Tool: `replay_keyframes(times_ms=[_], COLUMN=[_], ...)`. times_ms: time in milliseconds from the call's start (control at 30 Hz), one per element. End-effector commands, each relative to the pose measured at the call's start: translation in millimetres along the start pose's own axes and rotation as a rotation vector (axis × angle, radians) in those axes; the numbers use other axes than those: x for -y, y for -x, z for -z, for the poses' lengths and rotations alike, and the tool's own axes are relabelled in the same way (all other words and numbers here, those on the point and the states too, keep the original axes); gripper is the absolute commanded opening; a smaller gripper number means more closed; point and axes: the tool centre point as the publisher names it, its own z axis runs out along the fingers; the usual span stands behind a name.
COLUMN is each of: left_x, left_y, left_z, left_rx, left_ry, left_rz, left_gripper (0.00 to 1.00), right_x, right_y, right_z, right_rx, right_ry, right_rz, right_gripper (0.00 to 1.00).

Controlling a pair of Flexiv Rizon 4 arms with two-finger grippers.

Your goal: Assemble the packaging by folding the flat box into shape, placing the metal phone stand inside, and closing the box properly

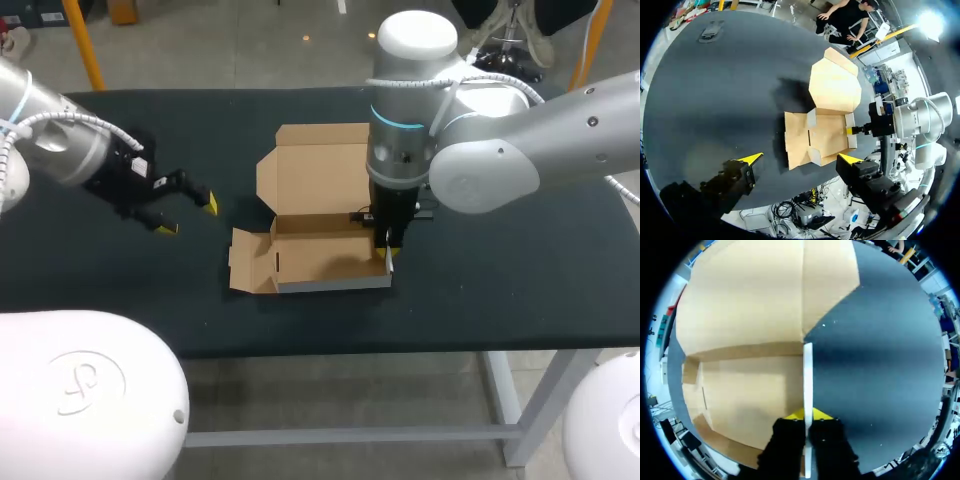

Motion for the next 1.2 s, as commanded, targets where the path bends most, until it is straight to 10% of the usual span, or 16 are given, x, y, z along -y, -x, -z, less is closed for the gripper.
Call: replay_keyframes(times_ms=[33,367,500,1200], left_x=[9.5,2.7,-0.7,-1.9], left_y=[8.6,12.5,12.7,25.1], left_z=[-23.3,-55.6,-65.5,-105.3], left_rx=[-0.152,-0.207,-0.24,-0.252], left_ry=[0.093,0.11,0.109,0.119], left_rz=[0.042,-0.043,-0.093,-0.175], left_gripper=[0.92,0.85,0.64,0.67], right_x=[0.1,0.1,0.1,0.1], right_y=[-0.2,-0.2,-0.2,-0.2], right_z=[0.9,0.9,0.9,0.9], right_rx=[0.002,0.002,0.002,0.002], right_ry=[0.0,0.0,0.0,0.0], right_rz=[0.0,0.0,0.0,0.0], right_gripper=[0.0,0.0,0.0,0.0])
